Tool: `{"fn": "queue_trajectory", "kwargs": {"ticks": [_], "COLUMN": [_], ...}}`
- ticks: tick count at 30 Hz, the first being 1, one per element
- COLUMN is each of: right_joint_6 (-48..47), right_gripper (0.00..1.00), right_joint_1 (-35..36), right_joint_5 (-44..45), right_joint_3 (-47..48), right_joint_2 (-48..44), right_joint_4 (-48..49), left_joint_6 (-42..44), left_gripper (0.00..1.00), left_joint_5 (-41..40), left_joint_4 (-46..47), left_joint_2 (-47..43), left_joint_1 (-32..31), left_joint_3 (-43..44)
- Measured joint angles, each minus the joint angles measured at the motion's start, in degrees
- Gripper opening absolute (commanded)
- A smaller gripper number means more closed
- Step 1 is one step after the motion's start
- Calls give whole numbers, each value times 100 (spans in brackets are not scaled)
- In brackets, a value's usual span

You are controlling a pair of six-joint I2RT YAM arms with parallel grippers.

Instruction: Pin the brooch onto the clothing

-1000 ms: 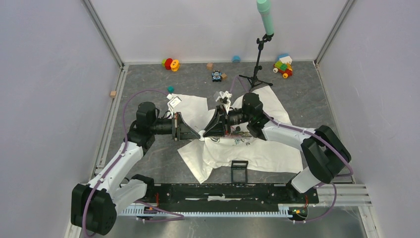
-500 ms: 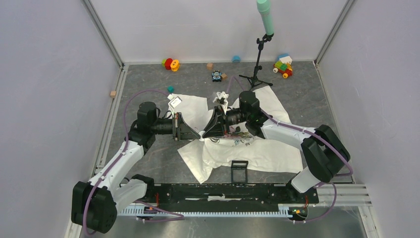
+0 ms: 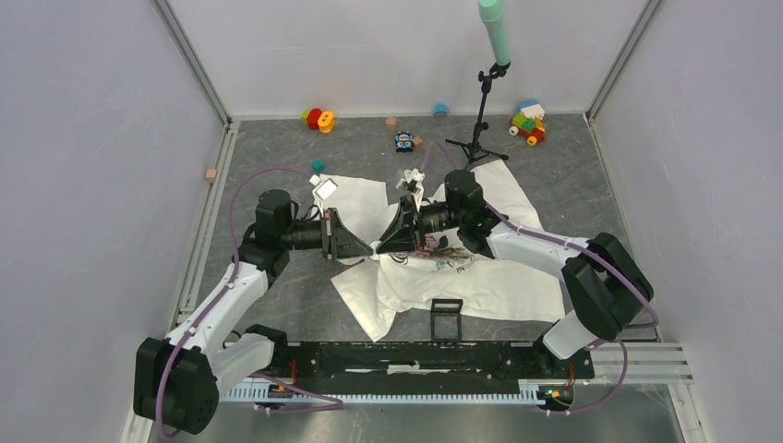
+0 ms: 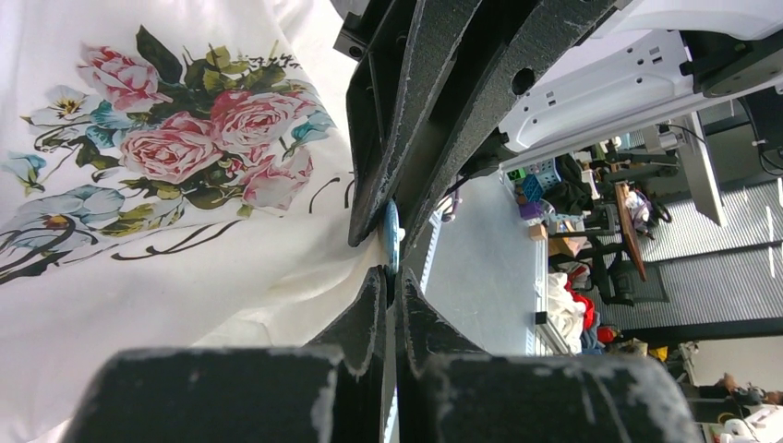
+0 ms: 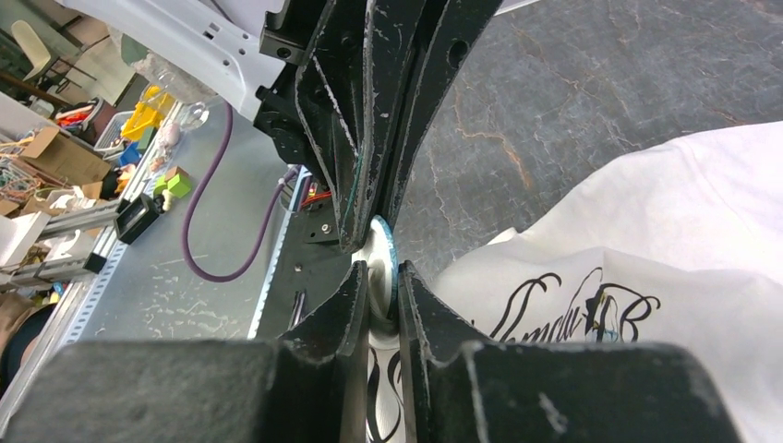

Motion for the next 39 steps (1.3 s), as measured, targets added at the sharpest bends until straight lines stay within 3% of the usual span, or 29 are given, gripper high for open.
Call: {"fn": "queue_trajectory", "kwargs": {"ticks": [30,39], "right_joint_6": [129,116], "right_gripper": [16,16], "right_joint_1": [-85,-83], "right_joint_5": [575,675], "right_joint_3": [-428,-503], "right_joint_2": [-199,-203], "right_joint_4": [348,332], "left_joint_6": [260,503], "left_gripper": [2,2], "left_joint_5": [-407,-632], "left_joint_4": [-20,-391], "left_joint_2": [0,0], "left_joint_1": [-17,-15], "left_joint_3": [0,87]}}
